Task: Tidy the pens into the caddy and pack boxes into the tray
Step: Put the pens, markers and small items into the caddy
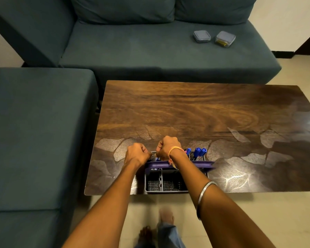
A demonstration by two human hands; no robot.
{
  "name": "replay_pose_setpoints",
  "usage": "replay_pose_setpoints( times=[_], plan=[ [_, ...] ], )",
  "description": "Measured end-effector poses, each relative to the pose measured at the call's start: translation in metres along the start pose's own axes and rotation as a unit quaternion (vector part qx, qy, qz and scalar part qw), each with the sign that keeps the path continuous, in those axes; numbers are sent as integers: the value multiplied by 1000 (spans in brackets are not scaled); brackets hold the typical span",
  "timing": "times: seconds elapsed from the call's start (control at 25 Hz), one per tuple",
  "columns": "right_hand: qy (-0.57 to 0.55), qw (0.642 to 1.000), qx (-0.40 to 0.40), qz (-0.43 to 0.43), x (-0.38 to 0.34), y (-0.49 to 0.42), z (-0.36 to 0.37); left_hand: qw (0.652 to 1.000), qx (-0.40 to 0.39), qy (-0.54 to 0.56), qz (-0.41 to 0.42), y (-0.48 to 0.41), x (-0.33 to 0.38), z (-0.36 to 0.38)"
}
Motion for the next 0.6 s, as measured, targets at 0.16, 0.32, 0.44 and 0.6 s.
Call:
replay_pose_setpoints(
  times=[0.16, 0.32, 0.44, 0.6],
  plan=[
    [-29, 999, 22, -1, 2, 4, -5, 1000, -2, 25, -9, 2, 0, -3],
    [-75, 995, 63, -16, -2, 7, -18, 998, 18, 54, 2, 10, 9, -13],
    [-96, 993, 68, -30, -5, 20, -32, 993, 33, 112, 15, 22, 23, -22],
    [-114, 989, 86, -36, -6, 34, -51, 986, 51, 152, 37, 38, 47, -35]
  ],
)
Point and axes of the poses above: each hand's wrist, its own y-axis away from the middle knuckle, its own z-axis out of the palm, x = y × z, the point moved 8 cm from there along -y, towards the middle knuckle, and after that the axes turned 4 degrees about -z, right-handed, at the moved point
